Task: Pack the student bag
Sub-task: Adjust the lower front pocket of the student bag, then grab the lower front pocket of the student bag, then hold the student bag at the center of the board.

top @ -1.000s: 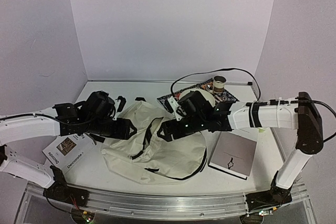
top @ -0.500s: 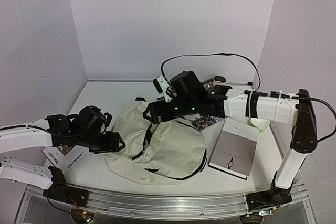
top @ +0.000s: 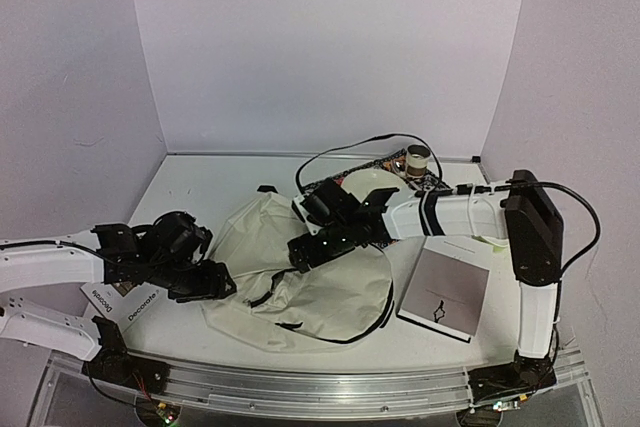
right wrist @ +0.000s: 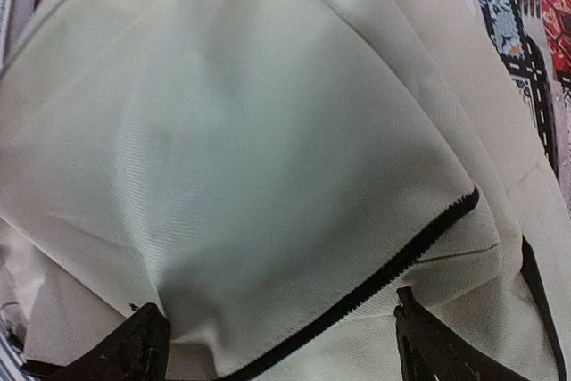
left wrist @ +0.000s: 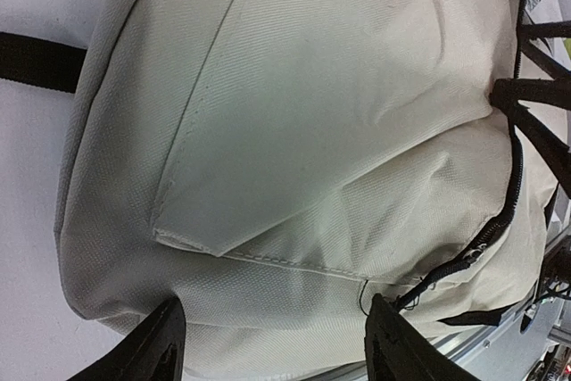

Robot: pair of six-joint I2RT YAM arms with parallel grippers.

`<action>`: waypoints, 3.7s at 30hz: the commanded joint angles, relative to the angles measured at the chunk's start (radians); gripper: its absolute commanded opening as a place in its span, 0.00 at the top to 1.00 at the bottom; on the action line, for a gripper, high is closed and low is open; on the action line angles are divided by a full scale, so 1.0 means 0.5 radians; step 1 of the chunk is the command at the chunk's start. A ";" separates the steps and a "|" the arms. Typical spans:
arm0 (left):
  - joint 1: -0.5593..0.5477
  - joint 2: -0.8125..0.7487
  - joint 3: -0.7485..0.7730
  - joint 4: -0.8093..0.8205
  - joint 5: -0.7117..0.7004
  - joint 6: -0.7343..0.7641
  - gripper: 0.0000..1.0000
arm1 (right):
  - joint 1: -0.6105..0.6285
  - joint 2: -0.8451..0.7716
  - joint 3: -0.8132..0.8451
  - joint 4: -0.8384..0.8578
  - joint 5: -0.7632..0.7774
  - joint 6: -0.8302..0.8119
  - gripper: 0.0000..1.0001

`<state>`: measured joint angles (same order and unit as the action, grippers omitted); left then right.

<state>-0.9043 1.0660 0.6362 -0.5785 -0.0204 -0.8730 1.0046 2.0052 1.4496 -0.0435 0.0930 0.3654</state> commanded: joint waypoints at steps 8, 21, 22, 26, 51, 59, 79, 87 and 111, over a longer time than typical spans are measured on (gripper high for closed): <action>-0.005 0.047 -0.100 0.106 -0.064 -0.221 0.30 | 0.011 -0.174 -0.065 -0.169 0.072 -0.187 0.15; -0.005 0.309 -0.144 0.359 -0.073 -0.215 0.47 | 0.270 -0.344 0.025 -0.198 -0.398 -0.742 0.20; -0.006 0.315 -0.138 0.362 -0.074 -0.210 0.48 | 0.286 -0.317 0.047 -0.209 -0.445 -0.841 0.21; -0.008 0.288 -0.139 0.373 -0.086 -0.206 0.49 | 0.354 -0.158 0.166 -0.292 -0.536 -1.070 0.29; -0.009 0.211 -0.171 0.452 -0.079 -0.204 0.54 | 0.442 0.431 0.419 -0.339 -0.046 -1.589 0.64; -0.009 0.239 -0.157 0.463 -0.066 -0.195 0.55 | 0.442 0.515 0.425 -0.336 0.075 -1.565 0.84; -0.008 0.213 -0.204 0.471 -0.105 -0.193 0.54 | 0.241 -0.053 -0.019 0.281 -0.388 -0.600 1.00; -0.010 0.083 -0.163 0.494 -0.107 -0.101 0.52 | 0.087 -0.096 -0.111 0.478 -0.595 -0.077 1.00; -0.304 0.353 -0.193 1.481 -0.250 0.780 0.35 | 0.056 -0.172 -0.077 0.501 -0.581 0.411 1.00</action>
<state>-1.0315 1.1763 0.5012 0.0699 -0.0776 -0.5665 1.0389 1.9985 1.3998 0.1802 -0.1943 0.5332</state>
